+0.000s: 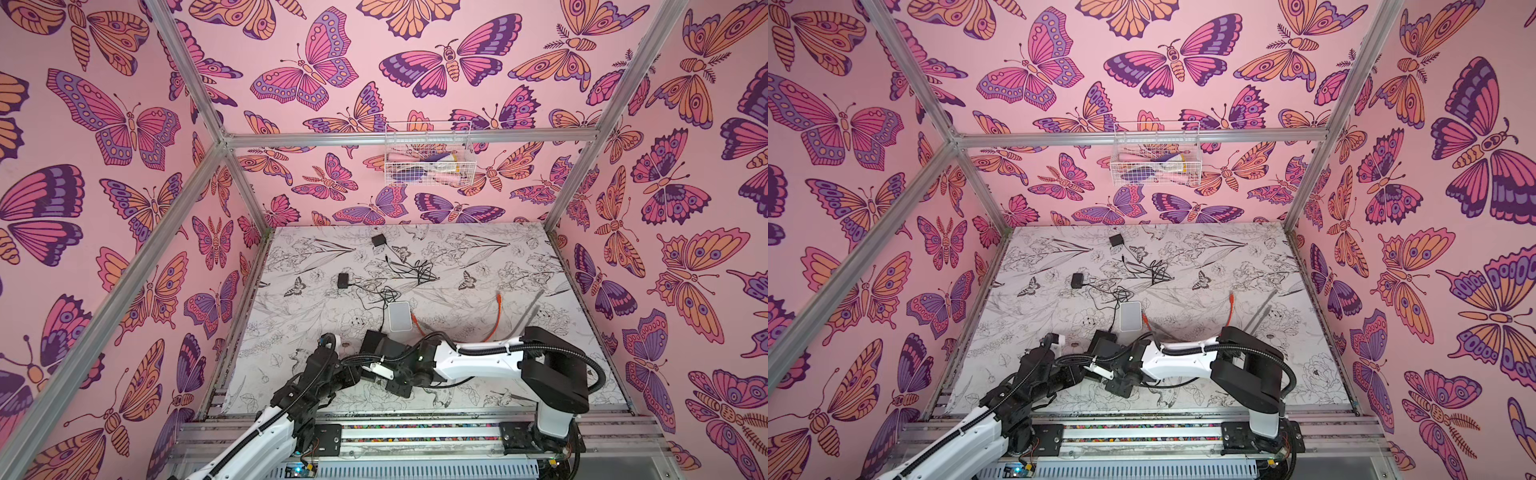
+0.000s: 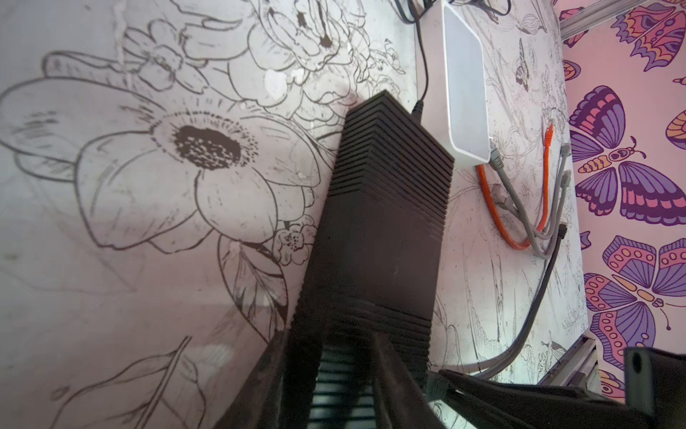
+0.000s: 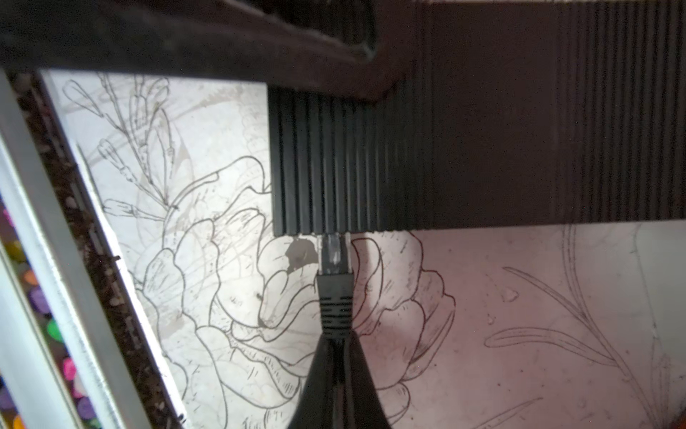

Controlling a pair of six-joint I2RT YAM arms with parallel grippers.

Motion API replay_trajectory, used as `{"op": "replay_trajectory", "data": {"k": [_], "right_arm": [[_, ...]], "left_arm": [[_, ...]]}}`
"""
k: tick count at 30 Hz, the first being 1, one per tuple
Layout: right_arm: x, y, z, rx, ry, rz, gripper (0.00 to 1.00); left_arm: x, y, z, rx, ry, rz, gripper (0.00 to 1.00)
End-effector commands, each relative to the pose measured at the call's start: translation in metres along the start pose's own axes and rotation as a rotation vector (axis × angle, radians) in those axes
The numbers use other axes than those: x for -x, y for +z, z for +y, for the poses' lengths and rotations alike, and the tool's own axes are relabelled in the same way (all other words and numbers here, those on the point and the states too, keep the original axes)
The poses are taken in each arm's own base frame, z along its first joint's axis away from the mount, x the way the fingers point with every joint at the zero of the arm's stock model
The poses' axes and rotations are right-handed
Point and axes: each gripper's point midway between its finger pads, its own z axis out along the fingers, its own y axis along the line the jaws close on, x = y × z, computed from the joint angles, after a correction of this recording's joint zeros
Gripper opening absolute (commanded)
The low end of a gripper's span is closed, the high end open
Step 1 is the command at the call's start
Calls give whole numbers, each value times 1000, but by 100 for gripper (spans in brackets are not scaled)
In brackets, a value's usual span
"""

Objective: Insert the plug into the switch port

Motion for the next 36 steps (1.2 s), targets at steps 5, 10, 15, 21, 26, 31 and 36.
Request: {"op": "replay_trajectory", "data": {"k": [5,10,15,21,26,31,36], "right_arm": [[78,-18,-9,-51,51,-276,0],[87,-19,-7,-38,57,-303,0],[95,-19,-5,-21,68,-334,0],[110,-28,-4,-12,73,-395,0],[124,-37,-3,5,77,-456,0],[136,-46,3,42,78,-528,0],[146,-53,4,55,84,-601,0]], "left_arm": [[-36,3,8,0,-5,130,37],[-42,4,9,3,-5,140,37],[-45,4,7,0,1,144,37],[-50,4,8,2,2,150,36],[-56,5,10,0,-3,162,35],[-59,4,9,-8,-2,166,35],[-61,5,10,-4,2,175,35]]}}
